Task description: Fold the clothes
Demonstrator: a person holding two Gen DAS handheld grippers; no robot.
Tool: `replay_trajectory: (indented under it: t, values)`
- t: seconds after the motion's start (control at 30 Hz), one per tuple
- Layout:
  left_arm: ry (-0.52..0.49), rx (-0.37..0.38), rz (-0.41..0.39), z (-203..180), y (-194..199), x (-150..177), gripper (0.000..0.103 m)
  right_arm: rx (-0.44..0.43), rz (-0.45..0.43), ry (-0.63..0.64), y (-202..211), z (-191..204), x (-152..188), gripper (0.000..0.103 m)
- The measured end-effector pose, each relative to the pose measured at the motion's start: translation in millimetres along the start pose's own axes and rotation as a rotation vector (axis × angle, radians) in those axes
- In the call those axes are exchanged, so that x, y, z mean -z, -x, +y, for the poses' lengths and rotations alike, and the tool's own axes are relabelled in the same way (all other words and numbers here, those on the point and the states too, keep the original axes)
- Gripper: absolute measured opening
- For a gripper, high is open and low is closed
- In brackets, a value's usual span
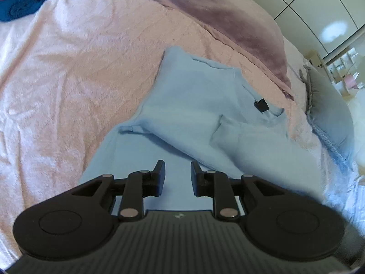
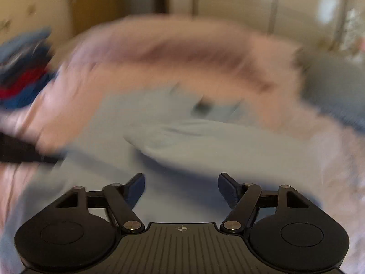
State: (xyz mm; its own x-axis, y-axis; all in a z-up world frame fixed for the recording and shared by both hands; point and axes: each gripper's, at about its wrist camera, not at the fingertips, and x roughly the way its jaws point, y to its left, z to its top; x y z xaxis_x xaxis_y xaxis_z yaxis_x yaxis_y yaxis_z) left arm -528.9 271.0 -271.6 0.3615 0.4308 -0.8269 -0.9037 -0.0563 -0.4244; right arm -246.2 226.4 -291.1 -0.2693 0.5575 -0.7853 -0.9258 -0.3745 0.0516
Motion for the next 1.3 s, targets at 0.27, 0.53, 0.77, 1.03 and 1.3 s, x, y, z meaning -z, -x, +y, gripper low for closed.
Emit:
replay_trajectory:
  t: [0.27, 0.53, 0.77, 1.03, 1.3]
  values:
    - [0.014, 0.119, 0.047, -18.9, -37.4, -9.7, 0.035, 0.120, 0.175, -0.332, 2.0, -87.5, 57.5, 0.070]
    - [0.131, 0.121, 0.095, -32.5, -99.3, -22.3, 0.047, 0.344, 0.076, -0.312, 8.6, -138.1, 59.6, 0.070]
    - [0.182, 0.187, 0.056, -35.2, -114.4, -21.3, 0.001, 0.312, 0.047, -0.154, -18.3, -141.3, 62.3, 0.026]
    - [-0.186, 0.128, -0.269, -37.0, -34.5, -41.8, 0.002, 0.280, 0.076, -0.151, -28.6, -143.5, 65.9, 0.017]
    - [-0.177, -0.023, -0.180, -15.6, -44.9, -45.0, 0.005, 0.286, 0.145, -0.090, -40.1, -135.0, 59.1, 0.017]
